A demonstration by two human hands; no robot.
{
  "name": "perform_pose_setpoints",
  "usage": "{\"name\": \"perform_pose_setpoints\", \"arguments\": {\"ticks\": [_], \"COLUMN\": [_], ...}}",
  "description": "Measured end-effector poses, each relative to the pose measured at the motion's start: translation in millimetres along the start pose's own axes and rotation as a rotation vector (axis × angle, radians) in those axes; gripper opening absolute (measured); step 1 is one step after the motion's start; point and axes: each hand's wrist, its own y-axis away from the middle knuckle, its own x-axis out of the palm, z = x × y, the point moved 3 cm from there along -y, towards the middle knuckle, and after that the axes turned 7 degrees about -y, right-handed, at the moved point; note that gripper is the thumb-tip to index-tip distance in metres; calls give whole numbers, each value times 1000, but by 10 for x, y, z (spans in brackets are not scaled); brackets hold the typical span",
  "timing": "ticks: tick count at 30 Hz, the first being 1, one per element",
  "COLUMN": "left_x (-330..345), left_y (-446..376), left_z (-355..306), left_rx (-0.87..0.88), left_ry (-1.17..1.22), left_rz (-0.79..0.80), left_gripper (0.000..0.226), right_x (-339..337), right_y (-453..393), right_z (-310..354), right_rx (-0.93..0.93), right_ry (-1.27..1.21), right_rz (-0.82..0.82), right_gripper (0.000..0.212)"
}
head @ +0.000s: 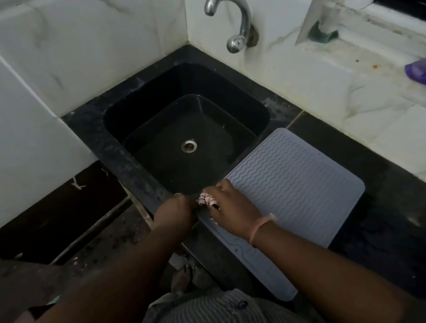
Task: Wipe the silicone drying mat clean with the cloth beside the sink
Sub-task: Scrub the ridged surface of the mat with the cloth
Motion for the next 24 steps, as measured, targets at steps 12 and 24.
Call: {"name": "perform_pose_setpoints", "arguments": {"ticks": [12,24], "left_x": [181,155], "left_y": [136,245], "left_z": [108,-44], "left_rx": [-6,-8], "left_ry": [-49,-281], "left_rz": [161,208], "left_gripper": [35,66], "right_x": [209,102], "right_y": [53,619], "right_z": [65,-2], "right_rx": [-56,-32], "right_ry": [198,281], "right_rz": [60,250], "right_gripper": [24,33]}}
